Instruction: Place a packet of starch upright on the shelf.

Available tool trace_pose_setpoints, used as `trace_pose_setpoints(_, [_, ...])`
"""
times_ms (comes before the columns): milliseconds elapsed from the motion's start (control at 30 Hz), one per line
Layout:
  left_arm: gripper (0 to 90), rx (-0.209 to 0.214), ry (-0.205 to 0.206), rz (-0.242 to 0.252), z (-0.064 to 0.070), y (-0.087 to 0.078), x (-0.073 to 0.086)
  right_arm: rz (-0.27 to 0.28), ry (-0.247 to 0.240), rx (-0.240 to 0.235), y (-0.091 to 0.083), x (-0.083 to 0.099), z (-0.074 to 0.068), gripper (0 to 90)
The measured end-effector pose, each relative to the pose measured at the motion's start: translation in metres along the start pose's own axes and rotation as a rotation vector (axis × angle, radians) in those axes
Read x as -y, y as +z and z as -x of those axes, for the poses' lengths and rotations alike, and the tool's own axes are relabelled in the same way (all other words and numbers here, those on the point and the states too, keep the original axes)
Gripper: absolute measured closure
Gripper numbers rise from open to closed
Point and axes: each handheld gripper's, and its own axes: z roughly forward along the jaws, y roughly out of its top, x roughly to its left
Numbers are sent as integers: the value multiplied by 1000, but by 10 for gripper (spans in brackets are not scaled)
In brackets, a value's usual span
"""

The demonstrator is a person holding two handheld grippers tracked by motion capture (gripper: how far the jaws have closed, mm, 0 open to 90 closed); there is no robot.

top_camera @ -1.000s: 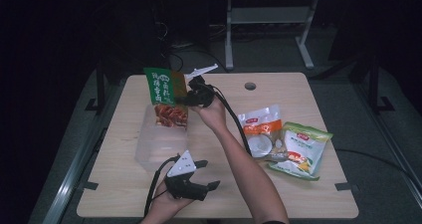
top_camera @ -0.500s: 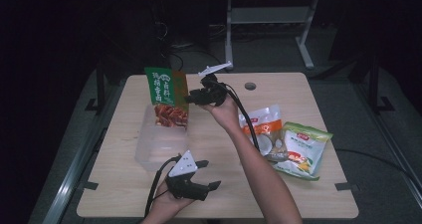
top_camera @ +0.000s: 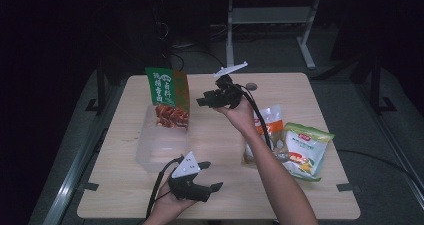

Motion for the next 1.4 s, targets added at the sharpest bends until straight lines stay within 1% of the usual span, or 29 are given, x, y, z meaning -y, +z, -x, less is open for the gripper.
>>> trace_pose_setpoints(100, [237,0,8,-1,0,1,0,-2,7,11,-11,5,4,510])
trace_pose_setpoints(167, [237,2,1,-3,1,2,0,-2,16,17,-18,9,6,506])
trace_pose_setpoints(233, [237,1,13,-4,0,3,0,-12,17,23,-23,12,9,499])
trace_pose_setpoints(300, [237,4,7,-13,1,3,0,-19,25,28,-29,16,11,492])
trace_pose_setpoints(367, [237,3,10,-13,2,4,0,-27,34,32,-35,18,14,486])
trace_pose_setpoints(500, [237,4,20,-22,2,4,0,-29,42,44,-47,21,17,479])
trace_pose_setpoints(600, [237,7,13,-12,3,5,0,-31,36,62,-54,23,17,474])
trace_pose_setpoints(867, [237,7,19,-15,4,5,0,-42,59,78,-67,32,22,465])
trace_pose_setpoints(900, [237,7,12,-10,4,6,0,-45,60,80,-68,33,23,462])
trace_pose_setpoints(967, [237,7,11,-9,4,6,0,-45,61,82,-70,35,23,462])
trace_pose_setpoints(1000, [237,6,10,-6,5,6,0,-55,68,82,-72,36,25,450])
trace_pose_setpoints(1133, [237,7,10,-6,5,6,0,-61,80,86,-77,39,27,442])
trace_pose_setpoints(1267, [236,7,10,-6,5,6,0,-64,82,94,-82,40,28,428])
trace_pose_setpoints(1400, [236,6,12,-5,5,6,0,-69,87,91,-86,42,29,422])
